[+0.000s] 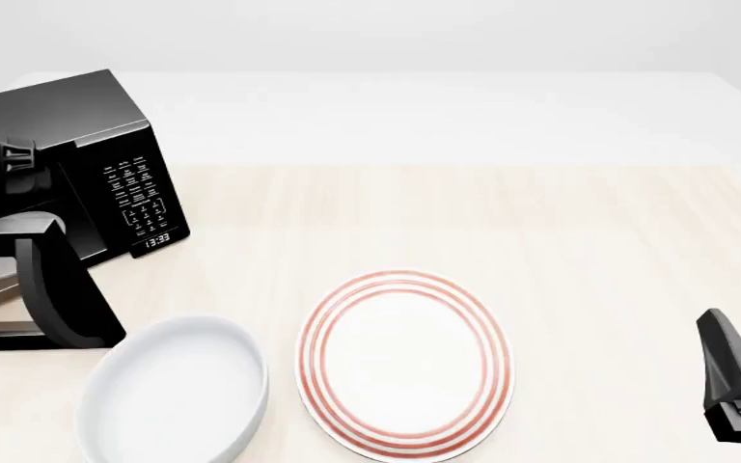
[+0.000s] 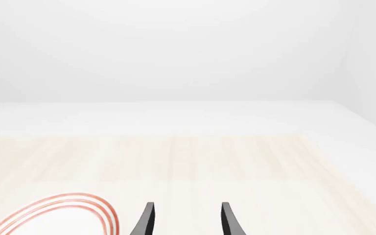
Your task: Open the microwave.
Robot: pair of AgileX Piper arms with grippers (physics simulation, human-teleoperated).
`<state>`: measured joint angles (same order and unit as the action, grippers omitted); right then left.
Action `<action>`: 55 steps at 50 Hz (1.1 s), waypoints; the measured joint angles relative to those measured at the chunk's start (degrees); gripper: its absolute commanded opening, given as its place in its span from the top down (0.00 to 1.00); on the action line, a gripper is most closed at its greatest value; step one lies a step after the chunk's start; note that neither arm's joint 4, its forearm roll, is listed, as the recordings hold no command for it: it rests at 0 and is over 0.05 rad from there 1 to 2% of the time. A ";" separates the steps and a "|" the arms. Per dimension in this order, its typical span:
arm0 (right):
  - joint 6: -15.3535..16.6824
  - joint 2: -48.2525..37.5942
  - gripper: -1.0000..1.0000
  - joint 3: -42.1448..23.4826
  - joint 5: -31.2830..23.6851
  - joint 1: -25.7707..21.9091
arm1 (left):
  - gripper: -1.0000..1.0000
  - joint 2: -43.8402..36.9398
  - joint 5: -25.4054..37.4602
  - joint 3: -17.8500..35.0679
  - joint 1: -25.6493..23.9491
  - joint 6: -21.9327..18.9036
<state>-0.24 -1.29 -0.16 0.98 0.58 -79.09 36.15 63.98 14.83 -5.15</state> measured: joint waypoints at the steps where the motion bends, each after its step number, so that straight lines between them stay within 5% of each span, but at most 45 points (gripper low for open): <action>1: 0.00 0.00 0.00 0.00 0.00 0.00 | 0.00 -0.04 -0.07 -0.11 0.05 0.04; 55: 0.00 0.00 0.00 0.00 0.00 0.00 | 0.00 -1.79 -2.06 -3.35 2.06 -0.54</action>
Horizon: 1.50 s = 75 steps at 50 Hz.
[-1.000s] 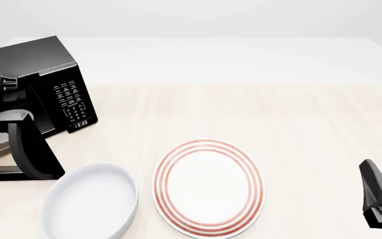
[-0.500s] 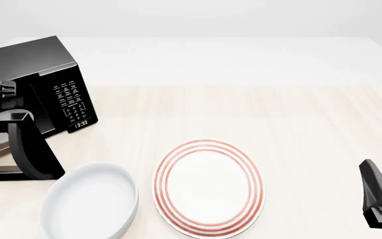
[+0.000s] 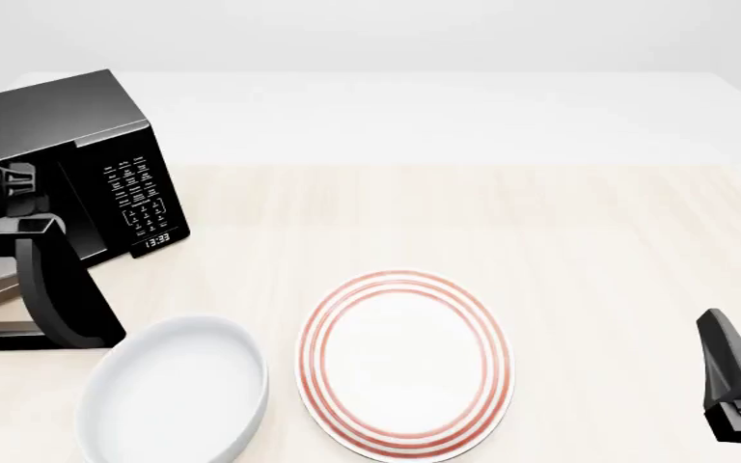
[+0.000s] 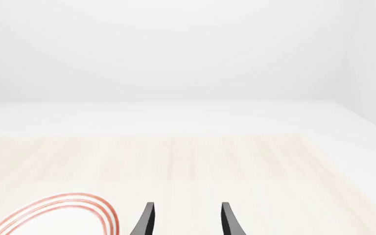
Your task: Open the microwave.
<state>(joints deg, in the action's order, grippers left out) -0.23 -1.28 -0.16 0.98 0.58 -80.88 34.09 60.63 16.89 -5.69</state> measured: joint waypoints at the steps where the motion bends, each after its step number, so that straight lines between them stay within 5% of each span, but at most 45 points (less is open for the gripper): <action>1: 0.00 0.00 0.00 0.00 0.00 0.00 | 0.00 0.06 0.08 0.00 0.00 -0.03; 75: 0.00 0.00 0.00 0.00 0.00 0.00 | 0.00 12.02 1.86 -9.29 3.46 2.22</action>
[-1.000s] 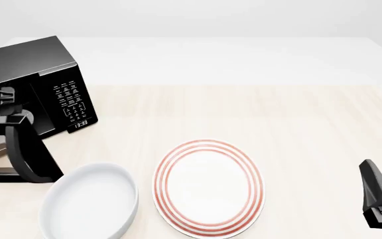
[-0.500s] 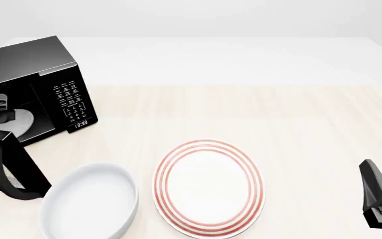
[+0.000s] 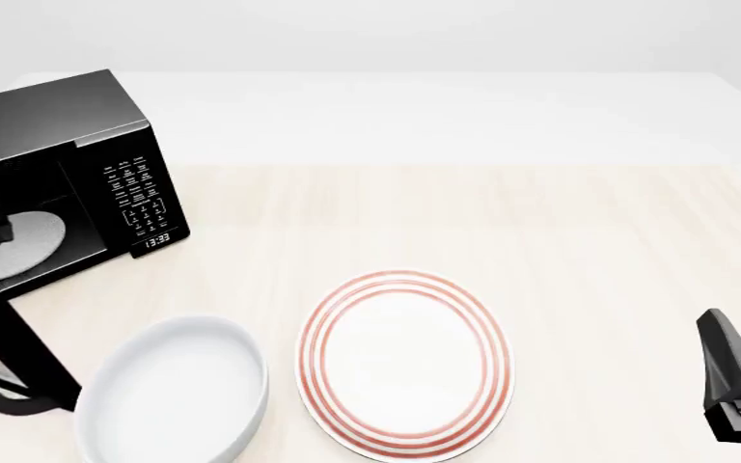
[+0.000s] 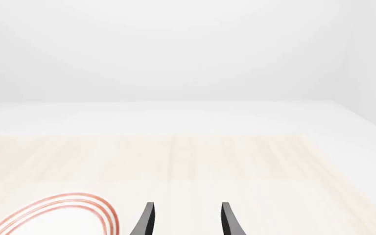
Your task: Open the microwave.
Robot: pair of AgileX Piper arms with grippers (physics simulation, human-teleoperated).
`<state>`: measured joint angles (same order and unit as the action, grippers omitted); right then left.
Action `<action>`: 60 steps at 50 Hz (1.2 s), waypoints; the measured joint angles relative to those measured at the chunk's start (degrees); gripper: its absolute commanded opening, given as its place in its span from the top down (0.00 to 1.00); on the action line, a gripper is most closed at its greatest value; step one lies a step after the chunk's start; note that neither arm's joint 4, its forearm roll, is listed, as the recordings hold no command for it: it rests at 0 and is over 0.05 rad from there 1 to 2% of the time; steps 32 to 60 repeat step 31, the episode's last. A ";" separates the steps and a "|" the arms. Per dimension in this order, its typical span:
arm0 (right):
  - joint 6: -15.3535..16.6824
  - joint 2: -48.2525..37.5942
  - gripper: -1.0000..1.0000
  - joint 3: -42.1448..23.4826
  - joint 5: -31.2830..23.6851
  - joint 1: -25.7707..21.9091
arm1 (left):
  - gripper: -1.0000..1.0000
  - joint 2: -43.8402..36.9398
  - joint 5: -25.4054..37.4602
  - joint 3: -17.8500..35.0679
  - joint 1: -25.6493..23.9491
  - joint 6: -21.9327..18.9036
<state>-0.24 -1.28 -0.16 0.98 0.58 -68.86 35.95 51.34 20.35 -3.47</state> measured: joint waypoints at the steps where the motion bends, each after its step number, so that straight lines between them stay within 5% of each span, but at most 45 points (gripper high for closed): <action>1: 0.00 0.00 0.00 0.00 0.00 0.00 | 0.00 0.21 0.01 -0.10 0.06 0.13; 31: 0.00 0.00 0.00 0.00 0.00 0.00 | 0.00 5.67 0.58 -2.70 1.54 4.44; 60: 0.00 0.00 0.00 0.00 0.00 0.00 | 0.00 5.67 0.58 -2.70 1.54 4.44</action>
